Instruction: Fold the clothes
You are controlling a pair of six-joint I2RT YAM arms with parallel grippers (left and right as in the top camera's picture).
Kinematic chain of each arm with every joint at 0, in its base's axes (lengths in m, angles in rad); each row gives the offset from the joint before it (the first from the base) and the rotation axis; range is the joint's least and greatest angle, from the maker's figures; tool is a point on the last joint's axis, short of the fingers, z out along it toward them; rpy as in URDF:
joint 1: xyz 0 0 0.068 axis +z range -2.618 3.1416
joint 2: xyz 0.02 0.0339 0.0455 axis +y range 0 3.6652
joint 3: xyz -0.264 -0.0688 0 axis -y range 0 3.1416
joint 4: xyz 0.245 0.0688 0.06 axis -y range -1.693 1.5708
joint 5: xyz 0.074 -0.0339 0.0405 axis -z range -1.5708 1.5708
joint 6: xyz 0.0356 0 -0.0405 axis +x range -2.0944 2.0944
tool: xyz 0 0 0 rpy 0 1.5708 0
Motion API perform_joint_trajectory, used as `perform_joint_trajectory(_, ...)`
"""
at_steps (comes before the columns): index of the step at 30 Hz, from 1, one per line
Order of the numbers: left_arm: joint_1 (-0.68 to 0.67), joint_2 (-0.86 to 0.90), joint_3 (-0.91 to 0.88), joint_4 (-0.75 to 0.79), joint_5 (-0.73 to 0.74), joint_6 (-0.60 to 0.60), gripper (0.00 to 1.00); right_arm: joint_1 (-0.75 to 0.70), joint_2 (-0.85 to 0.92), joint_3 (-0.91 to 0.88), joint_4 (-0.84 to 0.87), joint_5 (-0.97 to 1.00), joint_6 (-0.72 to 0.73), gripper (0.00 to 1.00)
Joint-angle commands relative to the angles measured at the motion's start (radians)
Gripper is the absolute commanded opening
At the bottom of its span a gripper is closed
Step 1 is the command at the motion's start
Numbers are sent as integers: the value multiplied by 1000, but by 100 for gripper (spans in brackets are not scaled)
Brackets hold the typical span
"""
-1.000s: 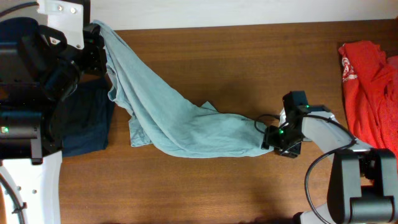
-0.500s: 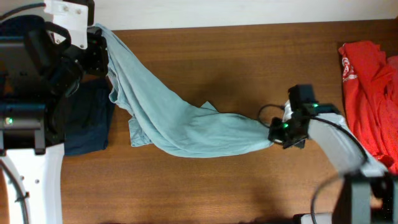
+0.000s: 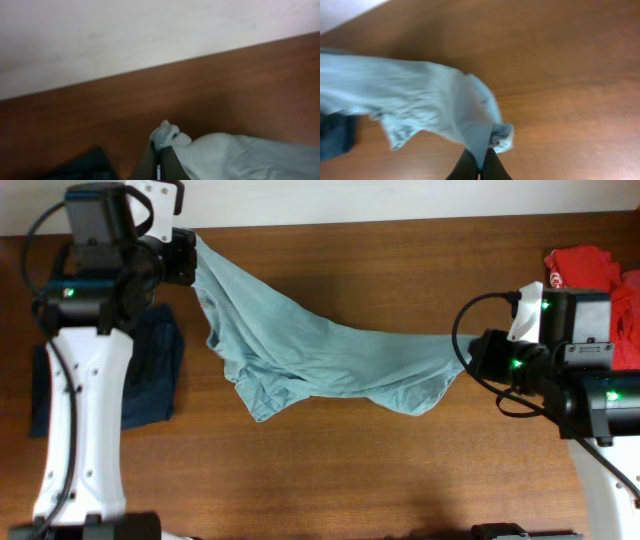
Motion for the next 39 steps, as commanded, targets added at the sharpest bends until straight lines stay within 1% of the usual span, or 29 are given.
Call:
perform_joint_trajectory(1, -1, 77, 19, 8, -6, 21, 0, -6, -27, 89, 35, -175, -47, 4)
perform_joint_trajectory(4, -1, 135, 19, 2, -6, 21, 1, -6, -44, 196, 77, -192, -47, 4)
perform_joint_trajectory(9, -2, 166, 19, -2, -6, 21, 1, -6, -44, 301, 99, -192, -47, 4)
perform_joint_trajectory(12, -5, 170, 19, -6, -6, 21, 2, -6, -44, 323, 116, -193, -47, 4)
perform_joint_trajectory(16, -18, 170, 19, -10, -7, 39, 6, -6, -44, 339, 153, -192, -47, 4)
perform_joint_trajectory(19, -19, 170, 19, -11, -8, 48, 5, -6, -44, 355, 160, -184, -47, 4)
perform_joint_trajectory(21, -19, 170, 19, -13, -18, 55, 1, -6, -45, 360, 159, -132, -47, 4)
perform_joint_trajectory(23, -19, 170, 19, -14, -60, 55, 1, -6, -51, 360, 150, -59, -46, 4)
perform_joint_trajectory(24, -19, 170, 19, -14, -74, 55, 4, -6, -53, 360, 143, -37, -46, 4)
perform_joint_trajectory(26, -19, 170, 19, -12, -81, 55, 17, -6, -55, 360, 133, -30, -46, 4)
perform_joint_trajectory(28, -19, 170, 19, -12, -80, 55, 20, -6, -55, 360, 130, -31, -46, 4)
perform_joint_trajectory(29, -19, 170, 19, -13, -77, 55, 26, -6, -55, 360, 129, -31, -46, 4)
perform_joint_trajectory(30, -22, 170, 19, -16, -68, 54, 40, -6, -55, 360, 129, -31, -46, 4)
perform_joint_trajectory(33, -36, 170, 19, -60, 0, 55, 54, -6, -55, 360, 128, -31, -46, 4)
perform_joint_trajectory(34, -46, 170, 19, -84, 25, 55, 56, -6, -55, 360, 126, -31, -46, 4)
perform_joint_trajectory(37, -84, 170, 19, -165, 81, 58, 55, -6, -51, 360, 112, -31, -46, 4)
perform_joint_trajectory(39, -125, 170, 19, -245, 117, 58, 51, -6, -43, 360, 97, -30, -45, 4)
